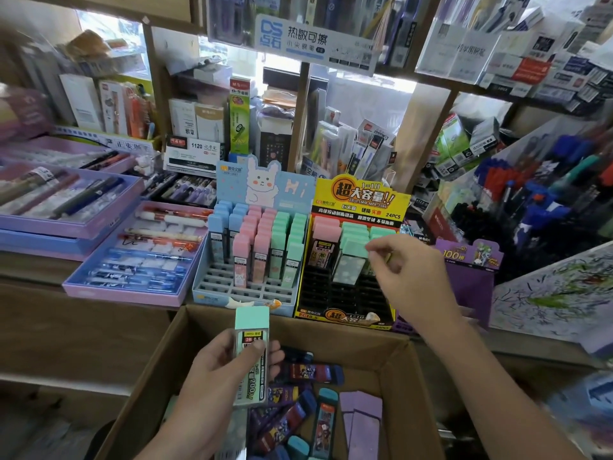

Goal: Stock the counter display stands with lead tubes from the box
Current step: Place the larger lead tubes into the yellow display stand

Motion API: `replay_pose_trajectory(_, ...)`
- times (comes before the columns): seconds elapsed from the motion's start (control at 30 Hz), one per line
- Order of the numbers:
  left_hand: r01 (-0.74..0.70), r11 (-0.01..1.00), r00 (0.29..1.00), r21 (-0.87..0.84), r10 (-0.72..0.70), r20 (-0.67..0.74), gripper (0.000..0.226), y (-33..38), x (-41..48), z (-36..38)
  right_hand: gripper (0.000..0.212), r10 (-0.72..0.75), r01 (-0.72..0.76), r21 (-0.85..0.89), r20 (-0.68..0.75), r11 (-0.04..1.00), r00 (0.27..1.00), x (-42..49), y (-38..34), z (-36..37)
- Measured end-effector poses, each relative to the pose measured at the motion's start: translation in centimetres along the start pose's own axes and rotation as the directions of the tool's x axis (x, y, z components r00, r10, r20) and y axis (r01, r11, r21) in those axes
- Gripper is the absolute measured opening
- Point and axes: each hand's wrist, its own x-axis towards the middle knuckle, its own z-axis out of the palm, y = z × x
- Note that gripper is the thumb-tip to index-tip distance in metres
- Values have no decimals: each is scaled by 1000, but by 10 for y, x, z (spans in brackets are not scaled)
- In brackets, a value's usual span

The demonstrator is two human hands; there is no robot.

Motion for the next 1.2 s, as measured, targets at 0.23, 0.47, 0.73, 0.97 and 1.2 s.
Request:
replay_pose_trajectory(0.23, -41, 958, 997, 283, 21, 75, 26, 0, -4, 1, 24, 132, -317, 363, 452, 877, 882, -56, -42, 50)
replay_pose_trajectory(0.47, -112, 899, 988, 423, 58, 141, 21, 4, -10, 5, 16, 164, -414, 425, 510, 805, 844, -70, -47, 63)
replay_pose_trajectory(0.73, 15, 611, 994, 791, -93, 54, 15, -8, -1, -9, 11, 175, -364, 459, 403, 810, 898, -54, -22, 19)
replay_pose_trajectory(0.97, 28, 439, 988, 898, -148, 41, 20, -4, -3, -6, 9, 230, -302, 507, 201, 807, 952, -25, 7, -24)
replay_pose_trajectory(1.2, 32, 409, 988, 912, -154, 35, 21, 0, -6, -4, 15, 234, -208, 466, 2, 860, 972, 7, 33, -35)
